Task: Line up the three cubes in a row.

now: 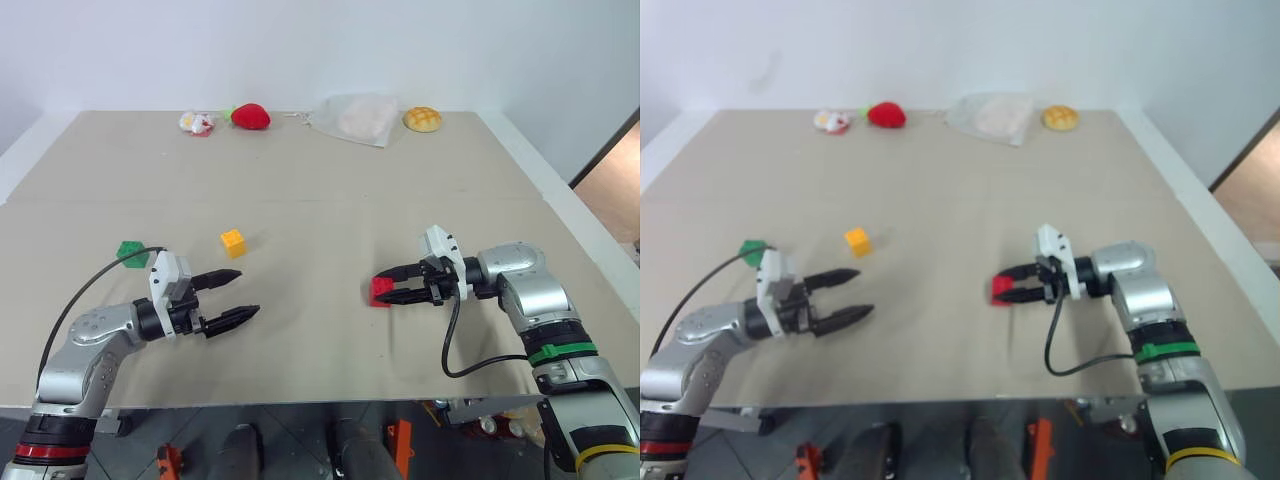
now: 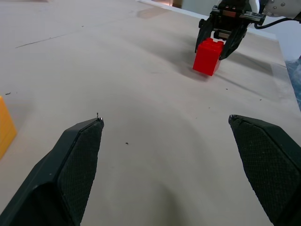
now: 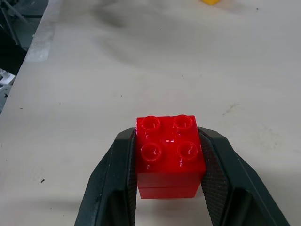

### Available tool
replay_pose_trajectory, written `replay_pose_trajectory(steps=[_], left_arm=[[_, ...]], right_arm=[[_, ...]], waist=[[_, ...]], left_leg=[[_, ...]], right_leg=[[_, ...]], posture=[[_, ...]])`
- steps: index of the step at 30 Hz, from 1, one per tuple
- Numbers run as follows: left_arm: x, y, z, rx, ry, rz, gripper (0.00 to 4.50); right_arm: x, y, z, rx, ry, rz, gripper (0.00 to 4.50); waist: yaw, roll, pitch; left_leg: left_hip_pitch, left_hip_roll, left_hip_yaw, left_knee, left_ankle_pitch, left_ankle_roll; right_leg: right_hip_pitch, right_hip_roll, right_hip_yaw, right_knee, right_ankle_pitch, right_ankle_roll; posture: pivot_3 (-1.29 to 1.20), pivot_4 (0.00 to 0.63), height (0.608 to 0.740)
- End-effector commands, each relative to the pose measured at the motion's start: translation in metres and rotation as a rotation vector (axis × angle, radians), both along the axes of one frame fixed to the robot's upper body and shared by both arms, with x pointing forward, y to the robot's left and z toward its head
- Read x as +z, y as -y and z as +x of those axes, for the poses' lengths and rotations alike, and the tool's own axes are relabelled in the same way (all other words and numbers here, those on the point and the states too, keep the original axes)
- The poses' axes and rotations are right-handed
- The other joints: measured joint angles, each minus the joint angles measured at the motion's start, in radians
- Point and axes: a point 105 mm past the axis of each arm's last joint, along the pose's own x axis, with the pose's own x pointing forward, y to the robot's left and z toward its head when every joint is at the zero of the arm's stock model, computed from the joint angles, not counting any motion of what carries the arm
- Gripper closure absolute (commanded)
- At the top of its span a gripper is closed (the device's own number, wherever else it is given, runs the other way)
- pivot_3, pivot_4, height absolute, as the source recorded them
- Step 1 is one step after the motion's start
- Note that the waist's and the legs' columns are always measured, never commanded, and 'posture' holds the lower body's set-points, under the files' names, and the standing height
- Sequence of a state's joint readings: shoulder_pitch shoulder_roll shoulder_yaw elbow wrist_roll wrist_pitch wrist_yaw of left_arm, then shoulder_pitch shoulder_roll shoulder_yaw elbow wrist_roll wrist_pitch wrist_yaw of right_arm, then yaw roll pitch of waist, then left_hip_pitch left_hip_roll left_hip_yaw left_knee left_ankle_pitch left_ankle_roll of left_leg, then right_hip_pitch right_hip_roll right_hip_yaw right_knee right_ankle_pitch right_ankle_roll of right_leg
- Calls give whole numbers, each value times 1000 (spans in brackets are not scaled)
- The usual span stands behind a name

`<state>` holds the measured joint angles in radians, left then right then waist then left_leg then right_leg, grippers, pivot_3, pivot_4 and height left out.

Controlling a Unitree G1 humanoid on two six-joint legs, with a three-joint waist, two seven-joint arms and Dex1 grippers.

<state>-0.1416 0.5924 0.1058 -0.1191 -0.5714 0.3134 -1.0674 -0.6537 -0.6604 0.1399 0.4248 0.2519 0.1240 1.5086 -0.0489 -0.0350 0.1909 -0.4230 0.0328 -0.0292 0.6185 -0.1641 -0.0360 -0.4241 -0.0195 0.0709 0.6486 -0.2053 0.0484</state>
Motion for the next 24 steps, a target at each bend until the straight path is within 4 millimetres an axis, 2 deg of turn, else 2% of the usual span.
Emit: replay_pose_trajectory(steps=[1, 6, 7, 13, 18, 21, 24], left_arm=[[11, 2, -2, -5, 40, -18, 79], [13, 0, 1, 13, 47, -23, 79], [13, 0, 1, 17, 48, -23, 79], [14, -4, 1, 43, 48, -24, 79], [15, -16, -2, 99, 34, -30, 79], [16, -28, -8, 144, 3, -46, 79], [12, -56, -21, 253, -35, -48, 79]], right_arm=[[11, -3, 1, 14, 38, 31, 3244], [2, -10, 3, 23, 13, 27, 3244], [1, -10, 4, 20, 10, 27, 2187], [-3, -10, 7, 16, 16, 13, 114], [13, 3, 4, 39, 60, -21, 48], [34, 15, -5, 64, 92, -29, 48], [60, 43, -7, 7, 157, -79, 48]], waist=[[0, 0, 0], [0, 0, 0], [0, 0, 0], [0, 0, 0], [0, 0, 0], [0, 0, 0], [0, 0, 0]], left_leg=[[0, 0, 0, 0, 0, 0], [0, 0, 0, 0, 0, 0], [0, 0, 0, 0, 0, 0], [0, 0, 0, 0, 0, 0], [0, 0, 0, 0, 0, 0], [-1, 0, 0, 0, 0, 0], [-1, 0, 1, 0, 0, 0]], right_leg=[[0, 0, 0, 0, 0, 0], [0, 0, 0, 0, 0, 0], [0, 0, 0, 0, 0, 0], [0, 0, 0, 0, 0, 0], [0, 0, 0, 0, 0, 0], [0, -1, 0, 0, 0, 0], [-1, -1, 0, 0, 0, 0]], posture=[[0, 150, 739], [0, 150, 739], [0, 150, 739], [0, 150, 739], [0, 150, 739], [0, 150, 739], [0, 150, 739]])
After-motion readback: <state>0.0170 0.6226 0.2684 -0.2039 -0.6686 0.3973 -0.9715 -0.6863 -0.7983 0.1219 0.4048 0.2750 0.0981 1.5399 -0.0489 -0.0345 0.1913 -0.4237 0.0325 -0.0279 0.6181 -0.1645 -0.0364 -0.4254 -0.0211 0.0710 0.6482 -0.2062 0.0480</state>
